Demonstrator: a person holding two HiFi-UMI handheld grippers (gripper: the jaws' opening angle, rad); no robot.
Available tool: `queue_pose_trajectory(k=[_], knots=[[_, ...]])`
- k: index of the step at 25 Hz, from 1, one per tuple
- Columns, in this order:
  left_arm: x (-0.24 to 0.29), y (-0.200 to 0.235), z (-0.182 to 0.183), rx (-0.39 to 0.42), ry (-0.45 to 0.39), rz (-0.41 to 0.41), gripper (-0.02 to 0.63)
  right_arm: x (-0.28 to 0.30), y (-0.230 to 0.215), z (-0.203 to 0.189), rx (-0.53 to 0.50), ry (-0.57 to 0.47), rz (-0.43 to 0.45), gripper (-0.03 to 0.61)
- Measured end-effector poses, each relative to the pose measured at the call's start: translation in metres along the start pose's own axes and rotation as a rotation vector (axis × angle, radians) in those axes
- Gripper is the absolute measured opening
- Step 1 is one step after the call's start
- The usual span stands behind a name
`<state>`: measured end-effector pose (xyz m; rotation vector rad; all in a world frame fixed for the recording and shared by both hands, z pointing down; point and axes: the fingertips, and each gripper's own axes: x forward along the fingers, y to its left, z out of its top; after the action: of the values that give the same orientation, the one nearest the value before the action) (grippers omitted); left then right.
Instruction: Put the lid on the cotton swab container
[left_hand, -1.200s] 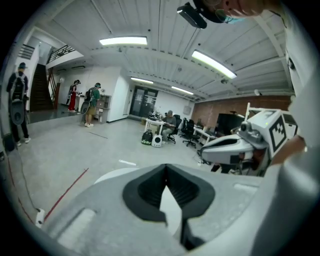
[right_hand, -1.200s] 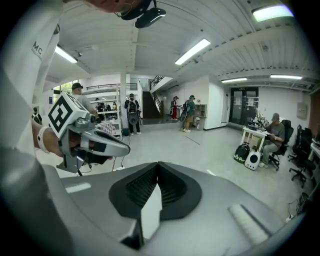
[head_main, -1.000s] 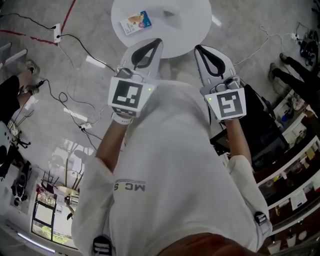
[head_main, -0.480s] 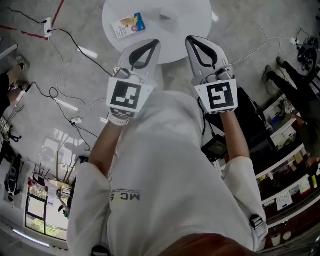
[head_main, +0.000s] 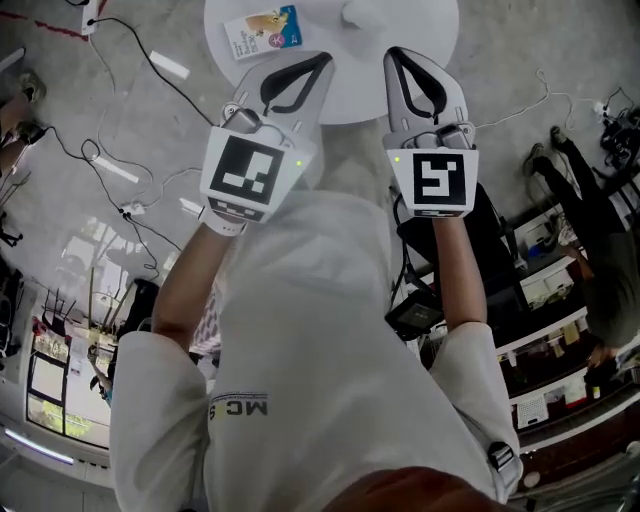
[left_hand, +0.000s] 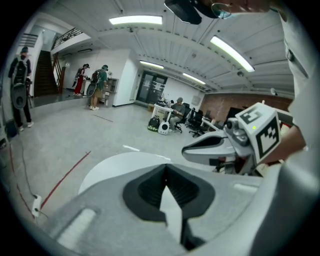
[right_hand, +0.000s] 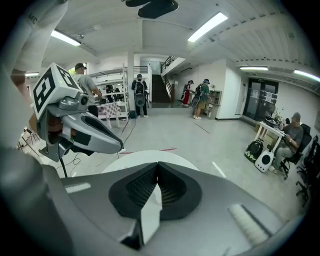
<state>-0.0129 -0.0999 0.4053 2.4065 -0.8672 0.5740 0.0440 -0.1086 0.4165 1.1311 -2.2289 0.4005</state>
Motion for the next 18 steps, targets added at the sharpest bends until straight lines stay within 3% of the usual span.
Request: queue_pose_trajectory(k=[18], knots=[[0.060, 0.027, -0.050, -0.019, 0.073, 0.004, -0.001, 0.089, -0.020, -0.073, 0.012, 0.115, 0.041, -0.002]])
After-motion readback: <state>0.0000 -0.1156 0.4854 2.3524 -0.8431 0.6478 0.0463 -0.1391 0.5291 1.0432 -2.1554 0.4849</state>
